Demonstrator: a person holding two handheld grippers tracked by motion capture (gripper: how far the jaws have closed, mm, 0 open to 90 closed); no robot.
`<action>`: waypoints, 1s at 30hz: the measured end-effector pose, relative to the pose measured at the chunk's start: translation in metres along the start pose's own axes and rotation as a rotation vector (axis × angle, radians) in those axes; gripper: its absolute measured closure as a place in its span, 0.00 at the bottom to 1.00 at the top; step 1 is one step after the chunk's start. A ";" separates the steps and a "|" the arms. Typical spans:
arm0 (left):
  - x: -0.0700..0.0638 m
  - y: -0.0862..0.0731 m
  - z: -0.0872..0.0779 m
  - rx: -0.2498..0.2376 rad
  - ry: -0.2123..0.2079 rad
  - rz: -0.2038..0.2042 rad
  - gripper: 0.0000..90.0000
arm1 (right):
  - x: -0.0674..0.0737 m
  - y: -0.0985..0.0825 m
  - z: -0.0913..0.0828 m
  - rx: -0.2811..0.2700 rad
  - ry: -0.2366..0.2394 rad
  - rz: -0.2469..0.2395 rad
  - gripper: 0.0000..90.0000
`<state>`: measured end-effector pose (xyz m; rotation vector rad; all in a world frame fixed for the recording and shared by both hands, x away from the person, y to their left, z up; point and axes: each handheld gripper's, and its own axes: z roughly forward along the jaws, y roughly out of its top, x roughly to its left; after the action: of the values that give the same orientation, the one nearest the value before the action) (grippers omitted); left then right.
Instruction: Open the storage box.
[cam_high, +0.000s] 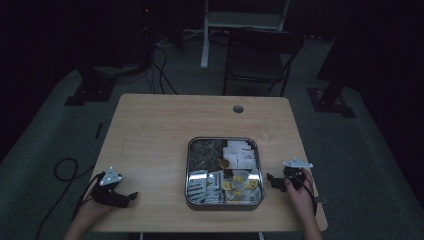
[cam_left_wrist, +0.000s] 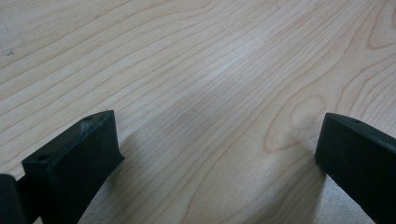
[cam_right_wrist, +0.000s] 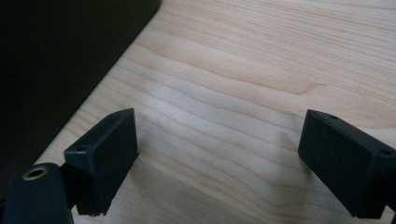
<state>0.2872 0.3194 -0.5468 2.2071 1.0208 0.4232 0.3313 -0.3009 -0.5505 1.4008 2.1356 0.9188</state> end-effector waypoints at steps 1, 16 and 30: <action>0.000 0.000 0.000 0.000 0.001 -0.001 0.00 | 0.000 0.000 0.000 0.000 0.003 -0.002 0.12; 0.000 0.001 0.001 -0.001 0.021 -0.025 0.00 | 0.001 0.001 0.001 0.000 0.005 -0.005 0.12; -0.001 0.009 0.005 0.027 0.042 -0.042 0.01 | 0.002 0.001 0.001 0.000 0.038 -0.037 0.12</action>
<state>0.2942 0.3124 -0.5440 2.2046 1.0993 0.4413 0.3324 -0.2983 -0.5505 1.3497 2.1811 0.9387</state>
